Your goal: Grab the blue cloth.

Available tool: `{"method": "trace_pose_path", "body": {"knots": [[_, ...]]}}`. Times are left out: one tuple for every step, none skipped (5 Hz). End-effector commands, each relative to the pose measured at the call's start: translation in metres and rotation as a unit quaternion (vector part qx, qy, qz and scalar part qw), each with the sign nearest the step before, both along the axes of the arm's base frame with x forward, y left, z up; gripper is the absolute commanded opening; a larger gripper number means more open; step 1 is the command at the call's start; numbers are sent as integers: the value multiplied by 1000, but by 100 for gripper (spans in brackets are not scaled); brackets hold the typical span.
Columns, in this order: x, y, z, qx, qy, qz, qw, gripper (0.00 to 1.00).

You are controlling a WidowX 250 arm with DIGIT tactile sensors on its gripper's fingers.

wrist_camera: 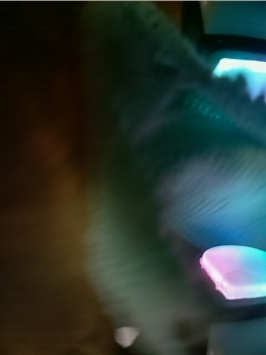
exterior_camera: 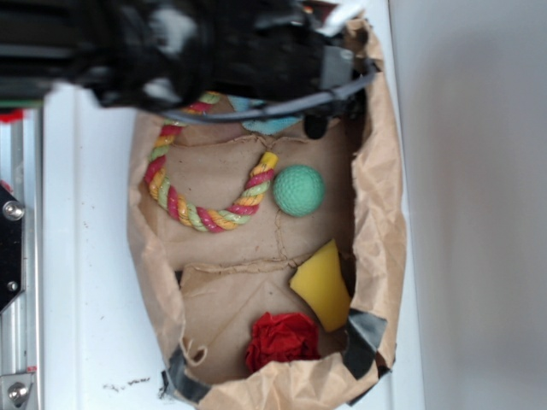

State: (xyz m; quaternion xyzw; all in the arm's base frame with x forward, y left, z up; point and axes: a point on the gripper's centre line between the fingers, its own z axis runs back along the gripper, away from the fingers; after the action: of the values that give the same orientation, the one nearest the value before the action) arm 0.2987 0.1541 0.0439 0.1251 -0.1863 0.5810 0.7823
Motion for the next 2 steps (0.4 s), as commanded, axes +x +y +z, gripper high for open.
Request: {"method": "trace_pose_path", "body": {"knots": [[-1,38,15,29,-23,53,998,100],[-3,36,15,26,-23,48,998,77]]}}
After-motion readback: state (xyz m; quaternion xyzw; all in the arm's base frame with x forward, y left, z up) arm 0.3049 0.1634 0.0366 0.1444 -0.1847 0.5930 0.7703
